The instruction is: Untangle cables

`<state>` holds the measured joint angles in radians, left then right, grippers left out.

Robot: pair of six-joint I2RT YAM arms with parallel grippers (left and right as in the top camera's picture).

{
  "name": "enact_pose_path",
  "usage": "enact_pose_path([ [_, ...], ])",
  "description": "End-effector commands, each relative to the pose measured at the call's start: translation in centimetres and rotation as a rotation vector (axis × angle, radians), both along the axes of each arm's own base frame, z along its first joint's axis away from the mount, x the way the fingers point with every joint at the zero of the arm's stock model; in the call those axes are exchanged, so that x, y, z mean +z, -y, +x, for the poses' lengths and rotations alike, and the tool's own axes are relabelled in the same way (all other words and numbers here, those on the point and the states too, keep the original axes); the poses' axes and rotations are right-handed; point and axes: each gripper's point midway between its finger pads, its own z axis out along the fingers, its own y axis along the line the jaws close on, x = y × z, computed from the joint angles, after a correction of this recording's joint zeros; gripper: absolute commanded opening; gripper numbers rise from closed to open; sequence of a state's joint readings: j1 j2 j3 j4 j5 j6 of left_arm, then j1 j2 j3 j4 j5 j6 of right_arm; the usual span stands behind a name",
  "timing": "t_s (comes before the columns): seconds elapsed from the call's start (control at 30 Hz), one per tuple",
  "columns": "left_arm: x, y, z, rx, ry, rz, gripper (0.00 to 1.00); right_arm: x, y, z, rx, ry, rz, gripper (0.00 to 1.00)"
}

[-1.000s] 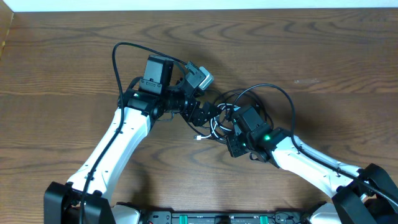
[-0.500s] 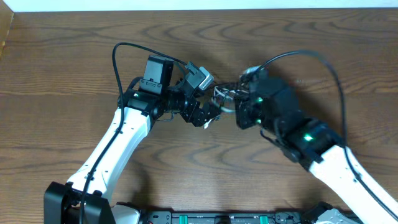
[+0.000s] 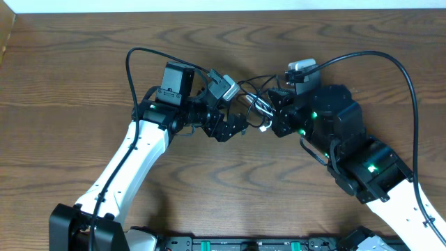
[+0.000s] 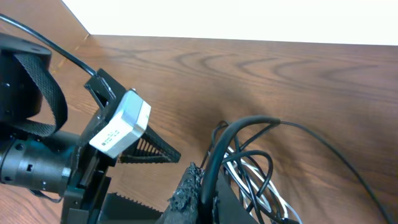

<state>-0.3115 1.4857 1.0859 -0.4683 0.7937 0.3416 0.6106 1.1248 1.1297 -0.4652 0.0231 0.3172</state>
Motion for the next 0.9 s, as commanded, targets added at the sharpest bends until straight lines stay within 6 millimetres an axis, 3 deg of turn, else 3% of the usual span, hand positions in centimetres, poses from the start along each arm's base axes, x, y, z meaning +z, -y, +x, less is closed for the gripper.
enact_pose_path([
  [0.0, -0.5, 0.0, 0.0, -0.009, -0.002, 0.01, 0.9, 3.2, 0.6, 0.1, -0.016, 0.085, 0.029, 0.01],
  [0.17, -0.5, 0.0, 0.0, -0.008, 0.0, 0.011, 0.9, 5.1, 0.6, 0.2, -0.008, 0.156, 0.054, 0.01],
  [0.3, -0.8, -0.4, 0.5, 0.015, 0.015, 0.041, 0.89, 4.0, 0.8, 0.0, -0.007, 0.121, 0.029, 0.01],
  [0.57, 0.9, 0.2, 2.6, 0.025, 0.139, -0.001, 0.9, 2.1, 1.2, -0.7, -0.003, 0.048, -0.019, 0.01],
  [0.77, 0.7, -1.0, 4.8, 0.229, 0.074, 0.019, 0.9, 2.1, 0.8, -0.9, 0.019, 0.046, -0.014, 0.01],
  [0.87, 0.7, -1.0, 4.8, 0.288, 0.005, -0.007, 0.9, 2.2, 0.7, -0.9, 0.029, 0.056, -0.017, 0.01],
])
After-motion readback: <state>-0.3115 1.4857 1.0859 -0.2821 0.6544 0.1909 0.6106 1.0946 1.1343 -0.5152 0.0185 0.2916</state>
